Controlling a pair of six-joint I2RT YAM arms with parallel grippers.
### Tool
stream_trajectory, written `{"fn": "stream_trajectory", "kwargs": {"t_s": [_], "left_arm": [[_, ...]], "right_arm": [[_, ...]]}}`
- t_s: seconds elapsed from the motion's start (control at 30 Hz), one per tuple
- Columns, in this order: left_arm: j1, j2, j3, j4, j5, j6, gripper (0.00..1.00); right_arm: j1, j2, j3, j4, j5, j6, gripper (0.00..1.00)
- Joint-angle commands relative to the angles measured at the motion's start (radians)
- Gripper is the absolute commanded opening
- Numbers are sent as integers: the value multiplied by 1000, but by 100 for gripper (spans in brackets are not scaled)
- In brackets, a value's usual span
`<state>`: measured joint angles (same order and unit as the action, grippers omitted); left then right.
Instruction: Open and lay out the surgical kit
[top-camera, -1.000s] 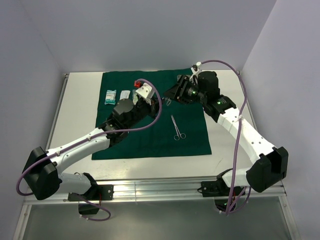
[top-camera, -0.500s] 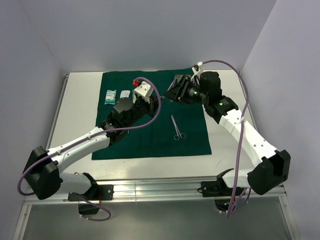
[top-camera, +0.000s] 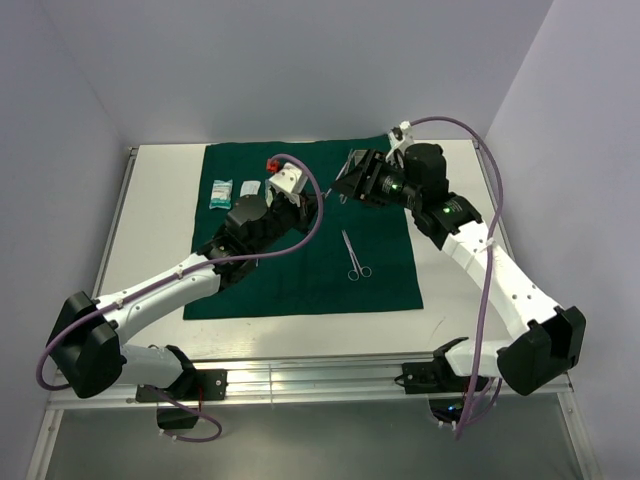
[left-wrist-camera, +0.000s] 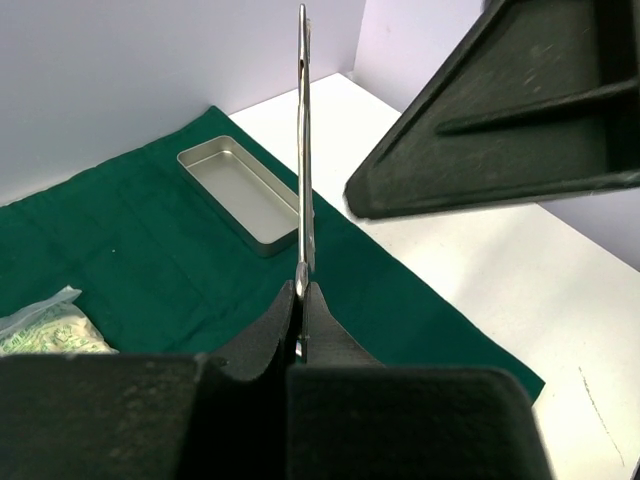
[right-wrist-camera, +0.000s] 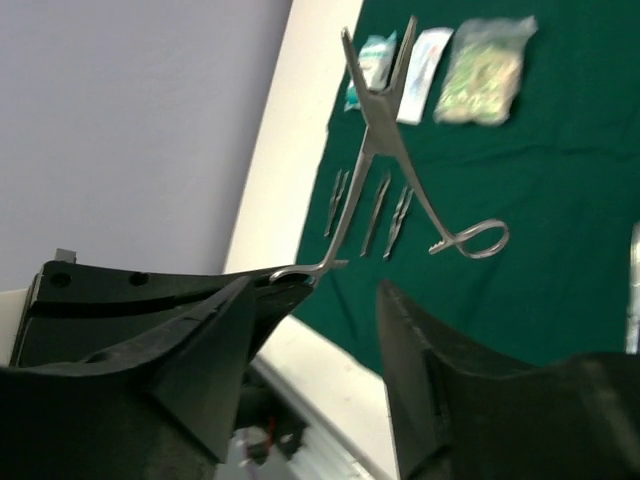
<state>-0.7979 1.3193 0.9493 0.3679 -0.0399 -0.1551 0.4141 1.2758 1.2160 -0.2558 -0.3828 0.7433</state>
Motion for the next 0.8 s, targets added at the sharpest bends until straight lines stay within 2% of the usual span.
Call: {"fn": "stream_trajectory", "kwargs": {"t_s": [0.0, 0.07, 0.2, 0.57, 0.77], "left_arm": [[3, -35, 5, 43, 3, -12, 0], [6, -48, 2, 51, 18, -20, 0], [11, -68, -6, 60, 50, -56, 0], [19, -81, 6, 103, 146, -124, 0], [19, -80, 11, 98, 152, -150, 0]], "right_arm": [[-14, -79, 24, 13, 85, -116, 61], [-15, -110, 19, 21, 125, -176, 69], [-17, -135, 20, 21, 203, -245, 77], [-21, -53, 66, 68, 167, -298, 89], [-23, -43, 56, 128, 82, -268, 91]]}}
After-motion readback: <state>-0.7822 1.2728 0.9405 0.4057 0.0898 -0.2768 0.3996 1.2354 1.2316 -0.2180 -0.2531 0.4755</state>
